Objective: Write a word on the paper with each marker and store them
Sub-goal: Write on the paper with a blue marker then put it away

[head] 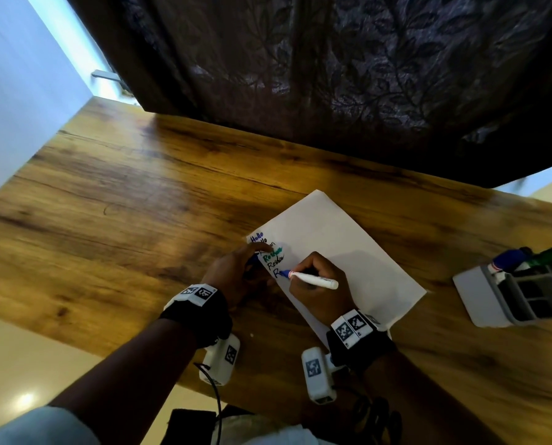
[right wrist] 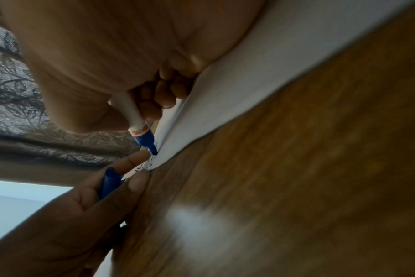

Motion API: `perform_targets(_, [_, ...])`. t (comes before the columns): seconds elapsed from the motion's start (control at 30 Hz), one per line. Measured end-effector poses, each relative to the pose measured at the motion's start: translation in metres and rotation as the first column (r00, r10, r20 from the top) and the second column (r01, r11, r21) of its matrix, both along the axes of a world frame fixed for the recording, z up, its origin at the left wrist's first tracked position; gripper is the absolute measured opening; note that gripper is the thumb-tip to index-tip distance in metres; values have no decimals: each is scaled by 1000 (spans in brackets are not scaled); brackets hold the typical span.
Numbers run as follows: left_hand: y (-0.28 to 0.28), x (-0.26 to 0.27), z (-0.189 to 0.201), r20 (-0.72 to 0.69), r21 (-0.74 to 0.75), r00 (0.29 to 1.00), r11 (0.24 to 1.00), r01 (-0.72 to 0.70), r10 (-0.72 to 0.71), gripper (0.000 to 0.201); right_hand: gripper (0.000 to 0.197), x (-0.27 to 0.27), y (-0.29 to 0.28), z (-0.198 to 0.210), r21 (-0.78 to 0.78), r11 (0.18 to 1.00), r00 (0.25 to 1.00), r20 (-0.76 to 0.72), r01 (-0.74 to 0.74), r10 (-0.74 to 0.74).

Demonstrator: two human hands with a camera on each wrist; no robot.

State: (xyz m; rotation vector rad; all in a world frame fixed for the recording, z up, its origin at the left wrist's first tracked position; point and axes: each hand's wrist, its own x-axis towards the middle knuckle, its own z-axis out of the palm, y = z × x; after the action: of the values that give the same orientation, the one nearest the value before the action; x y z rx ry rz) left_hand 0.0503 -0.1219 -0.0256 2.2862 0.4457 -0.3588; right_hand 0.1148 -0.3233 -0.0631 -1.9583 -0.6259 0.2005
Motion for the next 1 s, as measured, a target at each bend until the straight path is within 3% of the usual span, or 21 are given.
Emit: perform_targets(1.0, [-1, -1, 1, 33, -3, 999, 1000, 25, -25, 62, 19, -1, 0, 1, 14, 996, 995, -22, 93, -93])
